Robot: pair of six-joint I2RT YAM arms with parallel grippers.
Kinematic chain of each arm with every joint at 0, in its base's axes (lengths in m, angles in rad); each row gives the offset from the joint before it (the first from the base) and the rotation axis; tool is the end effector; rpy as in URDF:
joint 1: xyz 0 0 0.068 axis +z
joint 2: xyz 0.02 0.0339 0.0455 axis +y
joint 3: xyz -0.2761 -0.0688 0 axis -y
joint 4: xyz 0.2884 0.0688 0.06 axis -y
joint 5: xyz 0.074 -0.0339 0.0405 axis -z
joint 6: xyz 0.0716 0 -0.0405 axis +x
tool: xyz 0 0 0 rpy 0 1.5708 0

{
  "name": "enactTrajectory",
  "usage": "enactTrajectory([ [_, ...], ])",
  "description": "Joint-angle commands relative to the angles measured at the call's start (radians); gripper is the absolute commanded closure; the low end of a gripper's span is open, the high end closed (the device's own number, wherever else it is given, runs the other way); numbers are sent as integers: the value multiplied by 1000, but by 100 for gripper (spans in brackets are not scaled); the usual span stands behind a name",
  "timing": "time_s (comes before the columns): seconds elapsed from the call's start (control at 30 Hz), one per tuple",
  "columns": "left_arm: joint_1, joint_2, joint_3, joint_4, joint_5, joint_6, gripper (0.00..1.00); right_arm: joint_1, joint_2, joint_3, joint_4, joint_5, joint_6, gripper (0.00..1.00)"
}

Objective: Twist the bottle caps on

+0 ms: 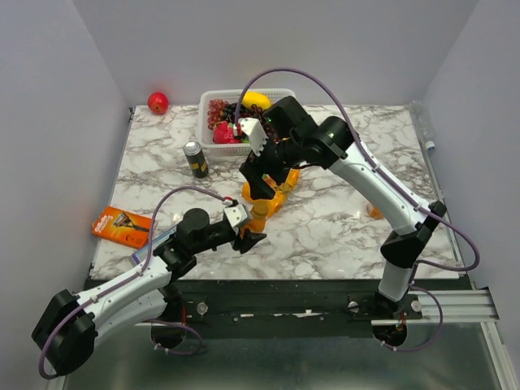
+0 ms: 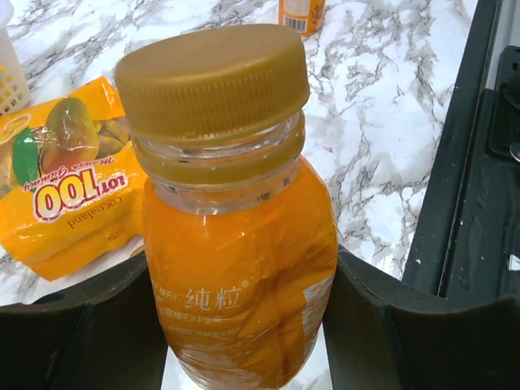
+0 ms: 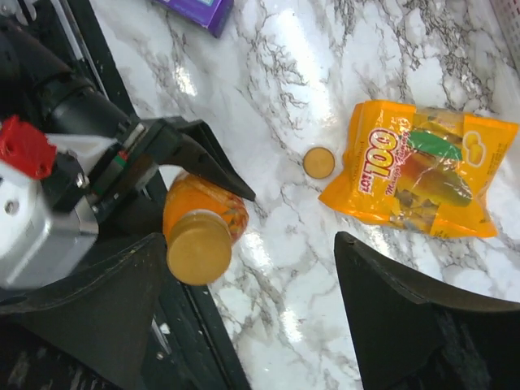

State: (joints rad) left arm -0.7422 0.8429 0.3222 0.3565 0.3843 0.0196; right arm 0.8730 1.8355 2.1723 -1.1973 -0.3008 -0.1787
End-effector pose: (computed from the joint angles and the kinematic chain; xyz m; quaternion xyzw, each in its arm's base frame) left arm 0.1697 -0.1920 0.2053 0.3930 0.6491 -0.3607 0.5424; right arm 0.2648 0.3488 0.4240 -0.5104 0.7756 0.2491 0.2755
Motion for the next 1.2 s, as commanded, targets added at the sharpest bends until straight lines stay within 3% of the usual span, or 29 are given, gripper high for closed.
enactTrajectory([
  [0.0, -5, -79, 55, -146, 94, 117, 100, -52, -140, -130, -26, -107, -266, 10],
  [0.17, 9, -61, 146, -355, 277, 298, 100, -81, -410, -483, 172, -325, -818, 13],
  [0.23, 12, -30, 194, -450, 309, 368, 100, -74, -493, -609, 292, -333, -873, 13],
  [0.47, 20, 53, 301, -579, 354, 505, 100, -45, -489, -603, 174, -432, -1151, 18],
  [0.67, 18, 85, 331, -591, 355, 519, 100, -28, -495, -626, 26, -466, -1385, 19],
  [0.83, 20, 100, 331, -547, 343, 488, 100, -25, -481, -628, -36, -478, -1433, 21],
  [1.17, 18, 105, 328, -485, 329, 444, 100, -12, -410, -635, 67, -483, -1354, 27],
])
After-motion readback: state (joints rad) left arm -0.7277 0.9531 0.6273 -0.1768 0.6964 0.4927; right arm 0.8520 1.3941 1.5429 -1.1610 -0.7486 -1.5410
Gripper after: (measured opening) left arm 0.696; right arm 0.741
